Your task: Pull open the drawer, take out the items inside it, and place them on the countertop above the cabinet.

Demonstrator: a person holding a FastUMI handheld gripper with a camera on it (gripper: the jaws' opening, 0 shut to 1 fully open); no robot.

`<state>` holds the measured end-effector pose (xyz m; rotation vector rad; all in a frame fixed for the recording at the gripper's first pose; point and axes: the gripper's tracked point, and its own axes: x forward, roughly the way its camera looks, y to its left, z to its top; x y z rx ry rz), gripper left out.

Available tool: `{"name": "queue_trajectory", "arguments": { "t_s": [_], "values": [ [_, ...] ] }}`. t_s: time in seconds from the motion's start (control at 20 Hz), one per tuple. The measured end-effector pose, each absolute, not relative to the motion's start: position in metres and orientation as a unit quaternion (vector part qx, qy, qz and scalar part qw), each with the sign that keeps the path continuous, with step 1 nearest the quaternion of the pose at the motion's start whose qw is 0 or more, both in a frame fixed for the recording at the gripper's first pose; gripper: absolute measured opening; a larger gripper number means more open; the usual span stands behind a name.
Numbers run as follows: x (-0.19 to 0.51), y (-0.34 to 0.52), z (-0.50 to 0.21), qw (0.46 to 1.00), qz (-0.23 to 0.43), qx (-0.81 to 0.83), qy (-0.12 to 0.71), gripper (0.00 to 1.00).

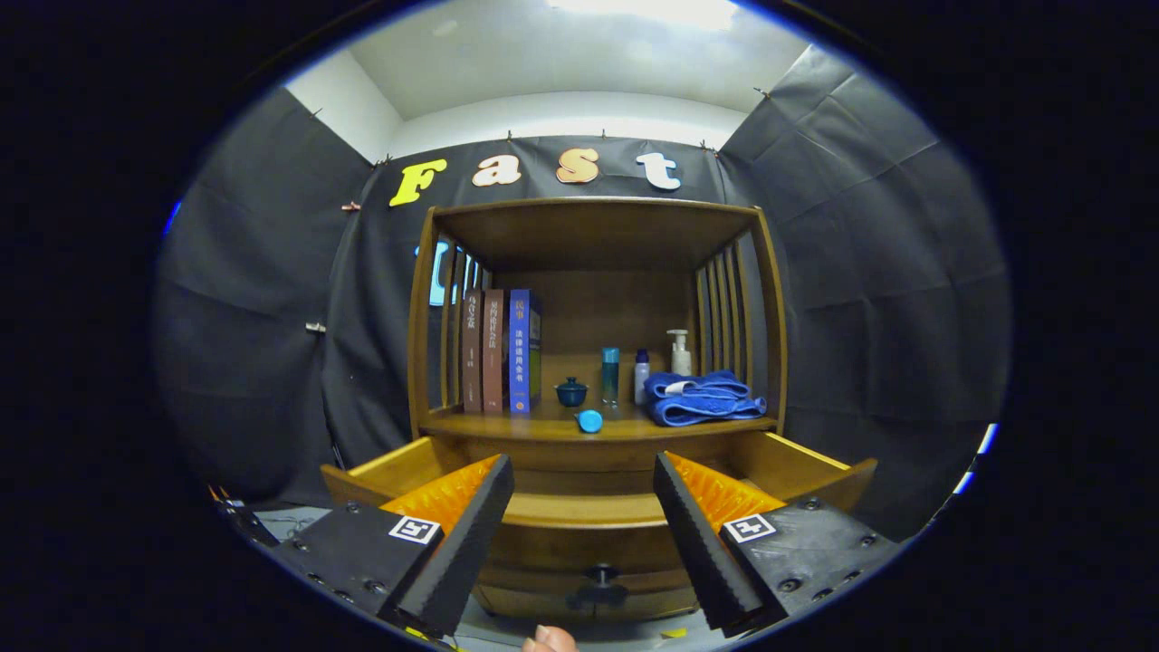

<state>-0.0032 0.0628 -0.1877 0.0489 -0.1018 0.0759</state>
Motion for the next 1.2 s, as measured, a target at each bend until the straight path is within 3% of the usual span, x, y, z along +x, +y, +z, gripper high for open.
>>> {"name": "queue_trajectory", "arguments": {
  "t_s": [0.5,1.2],
  "values": [
    [0.014,0.059,-0.286,0.998,0.037,0.027,0.035,0.98],
    [0.064,0.057,-0.277,0.998,0.041,0.004,0.056,0.99]
  ]
}}
